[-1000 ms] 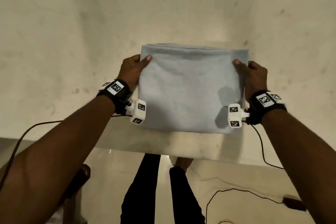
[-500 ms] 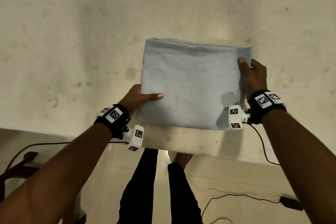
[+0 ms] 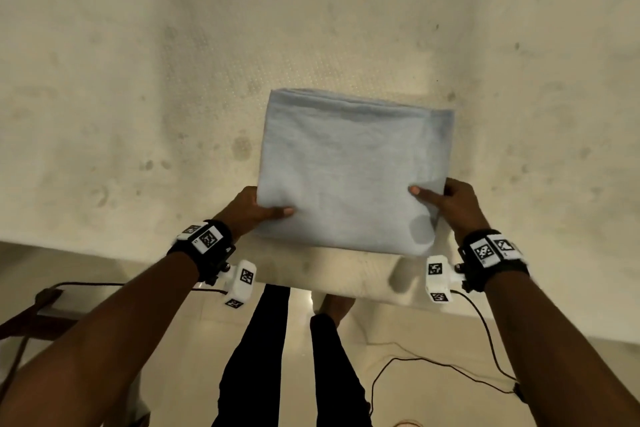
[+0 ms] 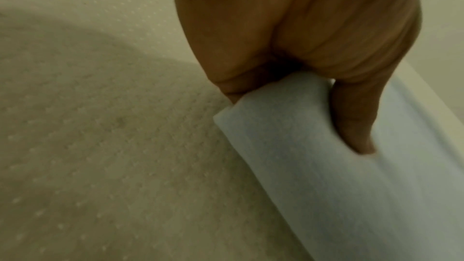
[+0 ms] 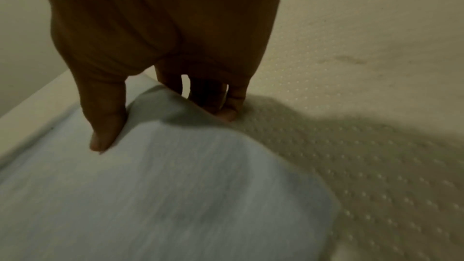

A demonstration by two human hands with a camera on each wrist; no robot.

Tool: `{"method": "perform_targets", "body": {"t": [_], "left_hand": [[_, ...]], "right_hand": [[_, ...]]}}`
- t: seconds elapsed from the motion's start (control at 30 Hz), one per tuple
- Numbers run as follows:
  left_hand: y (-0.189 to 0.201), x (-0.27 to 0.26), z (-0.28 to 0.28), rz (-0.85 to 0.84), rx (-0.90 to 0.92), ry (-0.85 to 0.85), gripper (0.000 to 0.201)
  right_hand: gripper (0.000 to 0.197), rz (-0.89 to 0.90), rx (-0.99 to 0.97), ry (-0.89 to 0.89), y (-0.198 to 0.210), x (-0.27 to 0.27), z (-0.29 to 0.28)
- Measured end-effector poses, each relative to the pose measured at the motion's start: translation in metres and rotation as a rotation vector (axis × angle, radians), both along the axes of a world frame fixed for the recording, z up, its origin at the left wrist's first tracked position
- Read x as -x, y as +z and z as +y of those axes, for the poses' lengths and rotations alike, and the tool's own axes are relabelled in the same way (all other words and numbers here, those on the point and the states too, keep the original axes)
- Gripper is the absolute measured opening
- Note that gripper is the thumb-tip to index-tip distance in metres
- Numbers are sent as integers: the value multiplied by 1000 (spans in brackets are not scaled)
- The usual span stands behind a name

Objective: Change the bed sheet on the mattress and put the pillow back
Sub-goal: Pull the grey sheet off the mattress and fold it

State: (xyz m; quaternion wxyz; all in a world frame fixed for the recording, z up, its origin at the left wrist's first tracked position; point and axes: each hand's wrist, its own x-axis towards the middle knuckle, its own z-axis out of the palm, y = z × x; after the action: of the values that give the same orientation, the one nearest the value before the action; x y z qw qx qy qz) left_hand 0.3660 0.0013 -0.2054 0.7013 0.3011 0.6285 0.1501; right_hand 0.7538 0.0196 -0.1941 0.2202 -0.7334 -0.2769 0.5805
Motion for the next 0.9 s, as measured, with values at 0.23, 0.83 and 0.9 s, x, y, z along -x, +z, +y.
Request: {"method": "perform_targets", "body": {"t": [0.23,0.83,0.9], "left_hand": [[9,5,4,-58,112,-102,44],[-2,-20,-12,352,-3,91,49],[4,-18,-8,402,-89,71,47]], "right_hand": [[26,34,-120,-142,6,6,-17],[26,-121,-131,61,-6,18,-79],[30,-229,-213,64,-7,20,-80]]}}
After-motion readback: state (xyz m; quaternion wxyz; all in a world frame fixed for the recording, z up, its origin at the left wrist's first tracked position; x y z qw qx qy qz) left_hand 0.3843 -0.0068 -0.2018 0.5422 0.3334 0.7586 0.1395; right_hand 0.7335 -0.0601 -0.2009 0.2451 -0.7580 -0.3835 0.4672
